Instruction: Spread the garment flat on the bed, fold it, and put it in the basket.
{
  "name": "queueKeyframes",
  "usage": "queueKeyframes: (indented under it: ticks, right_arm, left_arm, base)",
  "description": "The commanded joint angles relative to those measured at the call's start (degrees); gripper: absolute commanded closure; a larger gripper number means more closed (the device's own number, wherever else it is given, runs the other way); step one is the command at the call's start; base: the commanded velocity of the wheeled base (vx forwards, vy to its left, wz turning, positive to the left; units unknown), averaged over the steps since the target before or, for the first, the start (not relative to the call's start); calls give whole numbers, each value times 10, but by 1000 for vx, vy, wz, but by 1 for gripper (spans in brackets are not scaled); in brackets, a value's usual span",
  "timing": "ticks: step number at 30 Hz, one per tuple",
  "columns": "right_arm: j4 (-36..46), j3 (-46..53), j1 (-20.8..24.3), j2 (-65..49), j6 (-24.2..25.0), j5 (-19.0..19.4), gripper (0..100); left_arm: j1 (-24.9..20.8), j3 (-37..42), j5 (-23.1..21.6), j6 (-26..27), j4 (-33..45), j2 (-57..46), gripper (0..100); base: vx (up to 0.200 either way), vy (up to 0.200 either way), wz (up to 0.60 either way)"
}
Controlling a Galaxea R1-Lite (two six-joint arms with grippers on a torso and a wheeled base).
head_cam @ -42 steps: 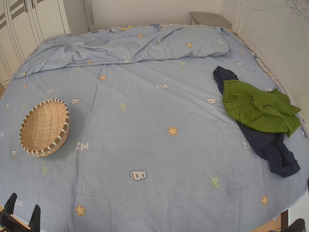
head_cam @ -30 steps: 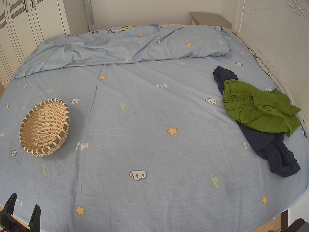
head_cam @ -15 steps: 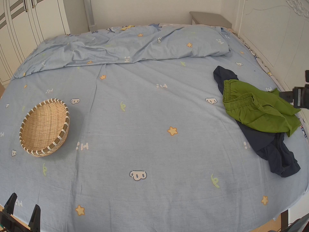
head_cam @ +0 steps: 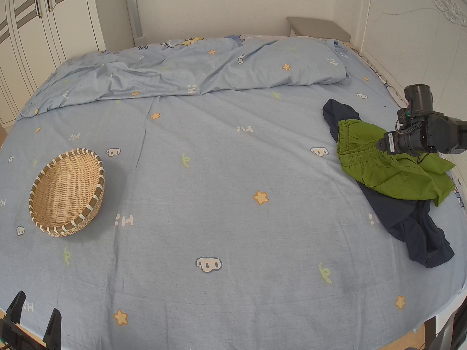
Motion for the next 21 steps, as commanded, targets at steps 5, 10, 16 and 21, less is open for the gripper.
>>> queueKeyframes:
  ticks: [5,10,16,21]
  right_arm:
    - [-9,-14,1,49,-6,0,0]
    - [-11,-7,5,49,-6,-1,0]
    - [-11,-6,6,49,-6,-1,0]
    - [-8,-6,4,48,-8,-3,0]
  left_arm:
    - [0,10,0,0,0,-1,0]
    - [0,10,0,0,0,-1,0]
    - [0,10,0,0,0,0,0]
    - [0,10,0,0,0,0,0]
  base:
    - [0,0,0]
    - [0,0,0]
    - [0,0,0]
    - [0,0,0]
